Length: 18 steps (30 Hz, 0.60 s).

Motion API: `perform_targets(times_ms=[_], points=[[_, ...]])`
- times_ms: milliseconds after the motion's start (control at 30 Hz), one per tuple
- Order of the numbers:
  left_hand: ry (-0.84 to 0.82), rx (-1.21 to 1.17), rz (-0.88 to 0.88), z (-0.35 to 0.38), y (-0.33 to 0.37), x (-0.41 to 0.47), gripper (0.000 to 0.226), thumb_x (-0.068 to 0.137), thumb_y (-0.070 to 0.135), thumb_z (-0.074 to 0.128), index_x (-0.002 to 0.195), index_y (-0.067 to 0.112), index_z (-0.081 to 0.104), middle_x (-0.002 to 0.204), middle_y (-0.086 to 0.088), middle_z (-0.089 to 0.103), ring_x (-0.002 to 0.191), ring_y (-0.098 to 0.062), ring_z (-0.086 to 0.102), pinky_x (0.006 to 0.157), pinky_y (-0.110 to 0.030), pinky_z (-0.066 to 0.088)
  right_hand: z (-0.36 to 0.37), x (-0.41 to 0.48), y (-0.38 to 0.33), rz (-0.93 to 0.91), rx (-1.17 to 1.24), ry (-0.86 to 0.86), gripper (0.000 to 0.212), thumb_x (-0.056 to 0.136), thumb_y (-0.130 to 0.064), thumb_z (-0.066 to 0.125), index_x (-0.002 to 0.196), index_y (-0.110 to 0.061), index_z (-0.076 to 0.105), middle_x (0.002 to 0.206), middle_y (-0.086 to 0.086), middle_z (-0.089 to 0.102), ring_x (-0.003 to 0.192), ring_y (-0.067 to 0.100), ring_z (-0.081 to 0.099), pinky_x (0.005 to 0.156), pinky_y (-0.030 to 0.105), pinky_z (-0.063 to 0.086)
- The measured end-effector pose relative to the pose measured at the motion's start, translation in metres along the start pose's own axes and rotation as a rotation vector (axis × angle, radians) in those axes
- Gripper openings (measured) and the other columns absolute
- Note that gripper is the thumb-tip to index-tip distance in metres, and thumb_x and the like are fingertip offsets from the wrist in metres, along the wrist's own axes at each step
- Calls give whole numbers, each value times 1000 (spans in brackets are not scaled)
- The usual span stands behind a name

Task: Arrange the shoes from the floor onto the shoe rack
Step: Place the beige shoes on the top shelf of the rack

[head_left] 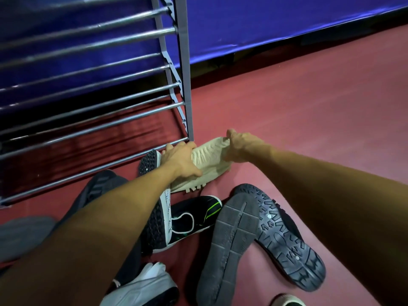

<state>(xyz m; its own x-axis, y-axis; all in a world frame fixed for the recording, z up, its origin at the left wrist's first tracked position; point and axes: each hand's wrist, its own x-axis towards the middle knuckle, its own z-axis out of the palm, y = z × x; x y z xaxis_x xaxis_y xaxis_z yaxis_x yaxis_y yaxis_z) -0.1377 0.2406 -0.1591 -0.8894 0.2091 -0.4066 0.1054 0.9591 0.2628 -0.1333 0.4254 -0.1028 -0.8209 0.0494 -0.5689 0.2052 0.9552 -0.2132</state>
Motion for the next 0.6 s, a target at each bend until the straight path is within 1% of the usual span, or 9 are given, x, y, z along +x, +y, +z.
perform_targets(times_ms=[67,100,167,233,333,400,467,533,600], points=[[30,-72,-4,-14,-2,-7,81,54,48,85,126,33,51,117,2,57,110,-29,49,96,-41,41,-19,-9,-4,-14,-6,44,75,87,-31,71,150,-14,33,131,14,58,115,31,59,96,40,52],[45,-112,-7,-20,-1,-12,80,53,47,85,124,34,51,112,3,57,107,-27,50,95,-40,41,-30,-16,-7,-27,3,45,74,85,-33,74,146,-12,39,128,14,61,110,31,61,90,37,53],[73,-156,0,-36,1,-28,80,52,46,86,123,35,51,107,5,55,105,-25,51,92,-38,40,-53,-37,-15,-62,35,11,64,82,-33,79,134,-8,52,111,12,69,87,24,67,69,31,54],[81,-161,21,-53,3,-49,80,50,47,84,122,37,49,106,6,55,104,-25,53,90,-37,43,-71,-65,-22,-84,47,-34,57,81,-33,81,126,-6,58,98,12,72,71,19,64,54,27,47],[106,-165,48,-85,8,-85,74,49,45,84,114,38,49,104,9,61,99,-23,59,87,-36,48,-91,-106,-30,-120,94,-17,54,80,-31,80,124,-8,61,92,15,71,71,23,60,52,26,41],[119,-197,46,-106,12,-109,68,53,41,86,111,38,49,103,9,66,95,-21,63,85,-35,51,-104,-131,-38,-147,152,22,46,78,-28,81,118,-11,63,78,9,65,64,21,54,49,24,37],[152,-246,39,-128,16,-133,64,57,39,87,108,37,49,103,8,68,91,-18,64,79,-31,52,-119,-153,-48,-176,211,78,37,77,-25,81,110,-12,68,73,6,61,62,19,51,47,23,35],[182,-313,39,-151,17,-155,62,61,37,88,112,32,52,103,8,68,90,-16,64,74,-28,48,-131,-172,-56,-194,313,161,28,77,-23,80,100,-9,73,69,5,59,57,17,49,44,21,33],[219,-404,21,-171,17,-175,63,62,37,87,115,30,54,104,9,67,92,-14,64,76,-29,49,-138,-186,-65,-220,477,257,27,75,-23,80,90,-2,74,65,8,56,55,19,46,43,22,31]])
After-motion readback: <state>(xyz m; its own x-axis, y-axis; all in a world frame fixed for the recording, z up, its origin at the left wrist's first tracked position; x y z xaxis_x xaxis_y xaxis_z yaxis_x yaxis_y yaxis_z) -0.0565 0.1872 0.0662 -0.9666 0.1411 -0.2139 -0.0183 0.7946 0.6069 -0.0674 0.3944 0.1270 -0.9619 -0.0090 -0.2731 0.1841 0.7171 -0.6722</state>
